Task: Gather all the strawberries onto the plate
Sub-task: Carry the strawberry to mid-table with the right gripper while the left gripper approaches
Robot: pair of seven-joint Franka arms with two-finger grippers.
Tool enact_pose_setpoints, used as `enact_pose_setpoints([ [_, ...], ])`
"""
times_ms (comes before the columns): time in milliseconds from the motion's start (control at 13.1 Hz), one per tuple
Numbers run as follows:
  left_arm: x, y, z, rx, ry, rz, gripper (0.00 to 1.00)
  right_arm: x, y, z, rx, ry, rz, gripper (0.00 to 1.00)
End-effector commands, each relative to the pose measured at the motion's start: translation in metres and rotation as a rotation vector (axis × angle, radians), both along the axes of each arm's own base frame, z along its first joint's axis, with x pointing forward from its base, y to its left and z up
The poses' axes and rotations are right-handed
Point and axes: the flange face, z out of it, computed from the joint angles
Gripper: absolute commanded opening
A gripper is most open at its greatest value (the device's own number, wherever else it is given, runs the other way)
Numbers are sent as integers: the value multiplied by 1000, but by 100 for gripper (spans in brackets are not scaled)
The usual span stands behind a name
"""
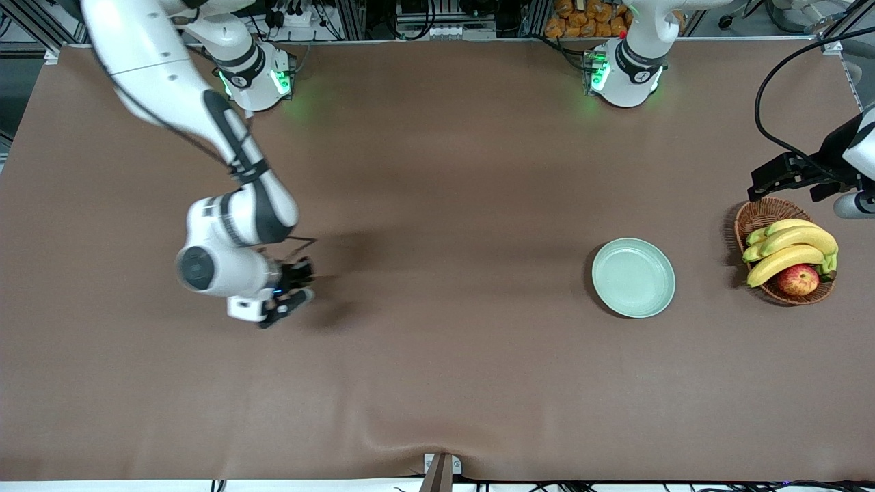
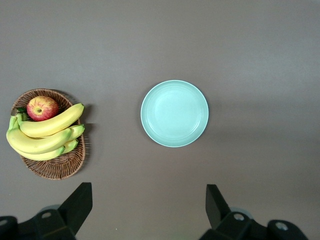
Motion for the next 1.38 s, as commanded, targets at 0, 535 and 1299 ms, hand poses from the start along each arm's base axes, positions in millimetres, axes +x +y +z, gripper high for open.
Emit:
enact_pose_setpoints([
  [0, -3, -2, 4, -42, -17, 0, 100, -12, 79, -4, 31, -19, -153, 0],
  [535, 23, -29, -47, -44, -2, -34, 100, -60, 225, -10, 156, 52, -549, 4],
  [1299, 44, -188, -216, 52, -13, 140, 100, -83, 285, -31, 166, 104, -929, 54],
])
